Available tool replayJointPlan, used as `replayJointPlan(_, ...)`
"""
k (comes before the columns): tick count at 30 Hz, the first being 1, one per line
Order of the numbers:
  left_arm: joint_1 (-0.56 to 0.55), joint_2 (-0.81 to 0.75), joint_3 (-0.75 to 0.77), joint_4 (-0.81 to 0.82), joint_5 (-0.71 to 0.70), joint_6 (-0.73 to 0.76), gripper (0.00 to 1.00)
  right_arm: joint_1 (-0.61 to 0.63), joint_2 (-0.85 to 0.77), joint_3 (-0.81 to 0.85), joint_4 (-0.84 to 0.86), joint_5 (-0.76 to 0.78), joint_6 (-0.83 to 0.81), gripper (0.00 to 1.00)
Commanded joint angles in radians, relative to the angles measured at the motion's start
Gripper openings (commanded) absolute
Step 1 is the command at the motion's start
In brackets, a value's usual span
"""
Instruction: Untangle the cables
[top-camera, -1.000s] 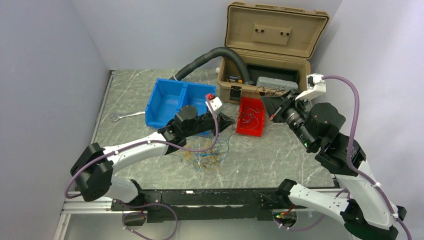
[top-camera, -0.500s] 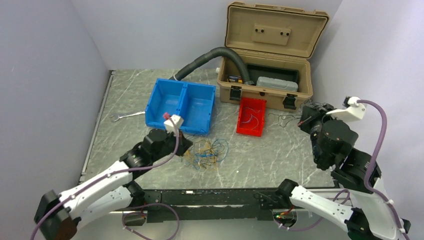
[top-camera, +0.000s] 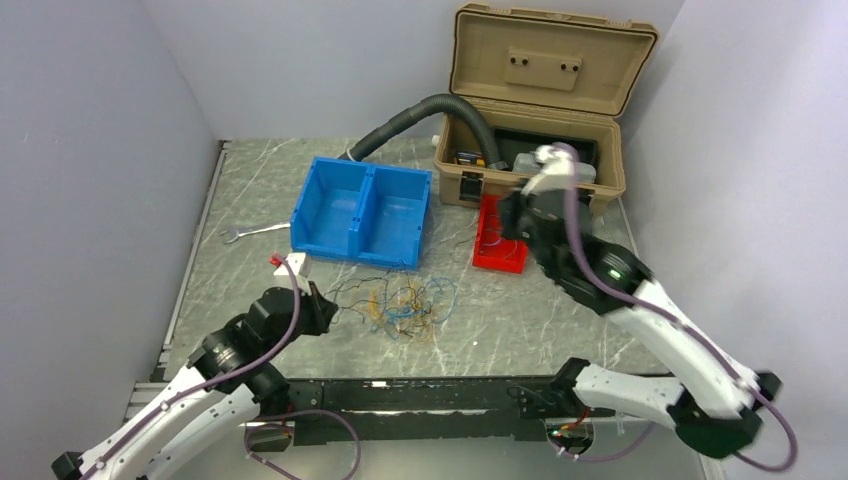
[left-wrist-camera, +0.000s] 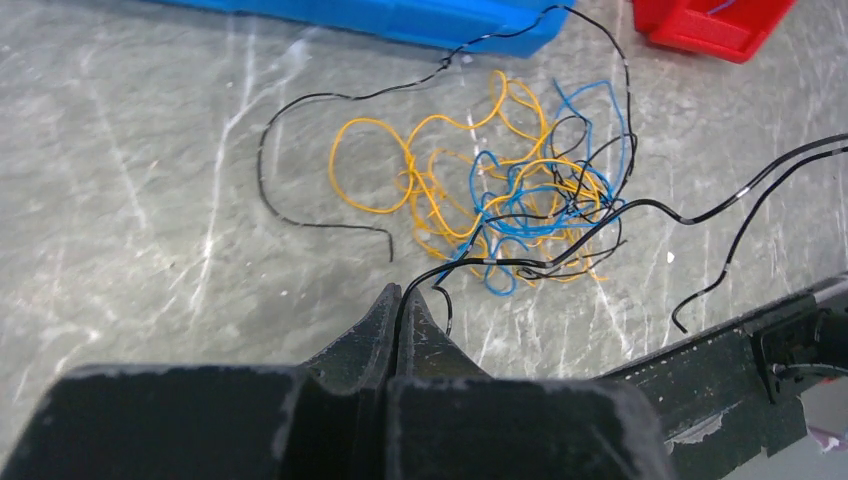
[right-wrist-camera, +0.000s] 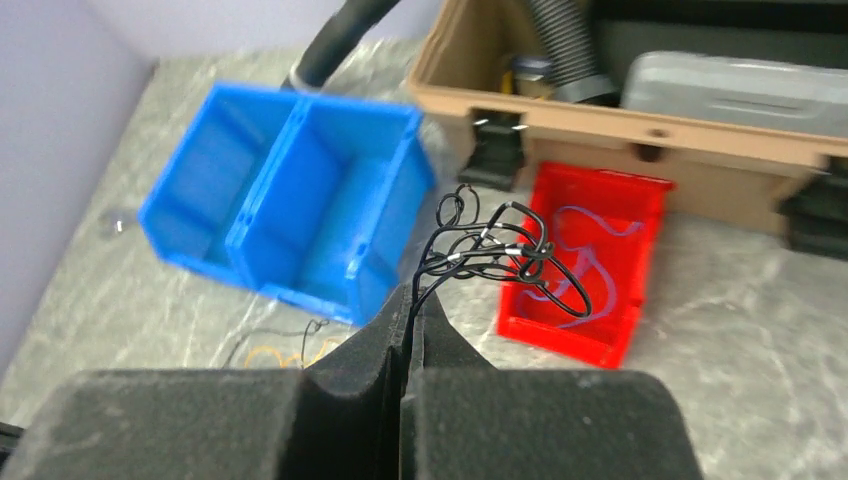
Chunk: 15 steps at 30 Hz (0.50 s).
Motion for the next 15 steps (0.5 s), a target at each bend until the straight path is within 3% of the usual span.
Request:
replayJointPlan(1, -0.005, -0.050, 0.076, -0.166, -0.116, -0.109, 0.00, -0.020, 0.242, 0.073, 0.153, -0.295, -0.069, 0.00)
replayJointPlan(9, -0.005, -0.045, 0.245, -0.316, -0.204, -0.091, 0.00, -0.066, 0.588, 0.236, 0.317, -0.472, -0.052, 0.00)
replayJointPlan(15, -0.004, -0.049, 0.276, -0.302, -0.206, -0.047, 0.00, -0.111, 0.802, 0.389, 0.386, -0.569, -0.050, 0.00)
